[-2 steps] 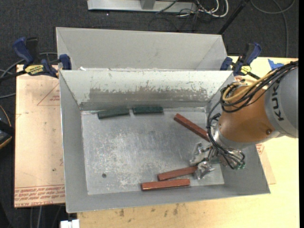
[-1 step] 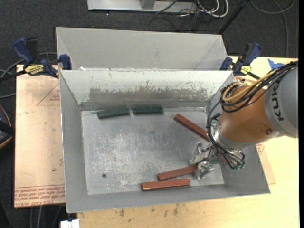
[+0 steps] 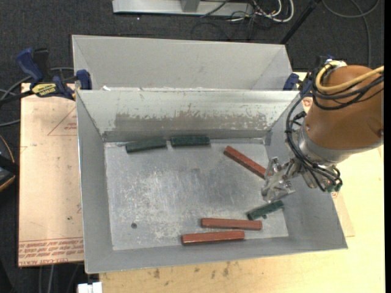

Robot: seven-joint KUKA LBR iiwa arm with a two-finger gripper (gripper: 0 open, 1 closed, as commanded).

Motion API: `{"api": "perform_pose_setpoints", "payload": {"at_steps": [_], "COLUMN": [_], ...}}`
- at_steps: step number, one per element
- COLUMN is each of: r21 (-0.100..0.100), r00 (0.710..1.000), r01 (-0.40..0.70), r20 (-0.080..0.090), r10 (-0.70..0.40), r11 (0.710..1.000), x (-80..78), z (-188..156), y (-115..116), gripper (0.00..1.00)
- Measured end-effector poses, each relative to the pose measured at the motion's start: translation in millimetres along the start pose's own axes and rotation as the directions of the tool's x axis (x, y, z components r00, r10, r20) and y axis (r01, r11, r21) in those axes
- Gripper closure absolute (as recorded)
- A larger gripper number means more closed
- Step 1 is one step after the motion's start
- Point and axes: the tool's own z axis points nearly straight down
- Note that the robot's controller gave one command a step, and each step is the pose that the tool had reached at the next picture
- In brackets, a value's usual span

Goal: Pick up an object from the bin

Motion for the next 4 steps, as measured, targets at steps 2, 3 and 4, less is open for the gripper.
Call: {"api": "perform_pose_setpoints", "payload": {"at_steps": [2, 3, 4], "r21": [-0.002, -0.002, 0.005], "r00": [0.998, 0.998, 0.978], "r01": [0.06, 0.059, 0.21], "r20": [-0.003, -0.002, -0.002], "r10": [-0.06, -0.059, -0.21], "r11": [0.998, 0.998, 0.978], "x": [-4.8, -4.9, 3.8], "z": [74, 74, 135], "y": [31, 31, 54], "gripper": [0.0, 0.0, 1.0]}}
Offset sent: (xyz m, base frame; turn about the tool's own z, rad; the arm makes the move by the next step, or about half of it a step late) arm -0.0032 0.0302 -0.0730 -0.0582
